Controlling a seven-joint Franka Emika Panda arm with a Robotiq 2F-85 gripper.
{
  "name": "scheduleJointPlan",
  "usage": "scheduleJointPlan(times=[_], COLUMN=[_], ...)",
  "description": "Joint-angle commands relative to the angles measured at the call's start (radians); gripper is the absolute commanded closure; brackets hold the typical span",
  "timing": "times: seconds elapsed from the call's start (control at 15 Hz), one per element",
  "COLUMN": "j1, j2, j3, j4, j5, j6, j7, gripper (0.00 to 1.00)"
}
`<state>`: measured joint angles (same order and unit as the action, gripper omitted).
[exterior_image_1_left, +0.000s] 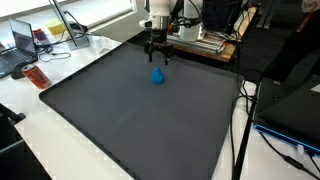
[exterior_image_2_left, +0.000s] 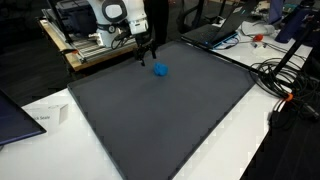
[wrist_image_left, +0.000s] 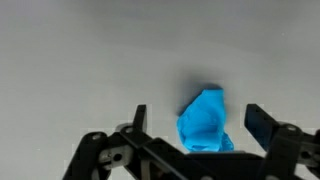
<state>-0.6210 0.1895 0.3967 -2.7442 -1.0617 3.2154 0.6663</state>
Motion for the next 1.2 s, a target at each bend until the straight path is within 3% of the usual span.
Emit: scheduleJointPlan(times=[0.0, 0.33, 0.6, 0.8, 1.07, 1.13], j1=[-0.118, -0.338, -0.614, -0.841, -1.141, -1.169], j2=[0.027, 0.091, 0.207, 0.295, 0.389, 0.367], j3=[0.112, 0.331, 0.611, 0.847, 1.162, 1.208], j4=[-0.001, -0.001, 0.016, 0.047, 0.132, 0.154], j5=[0.032, 0.092, 0.231, 0.342, 0.504, 0.635], j6=[-0.004, -0.044, -0.146, -0.295, -0.611, -0.665], j7=[-0.053, -0.044, -0.109, -0.175, -0.224, -0.306], gripper=[0.00, 0.00, 0.00, 0.00, 0.00, 0.00])
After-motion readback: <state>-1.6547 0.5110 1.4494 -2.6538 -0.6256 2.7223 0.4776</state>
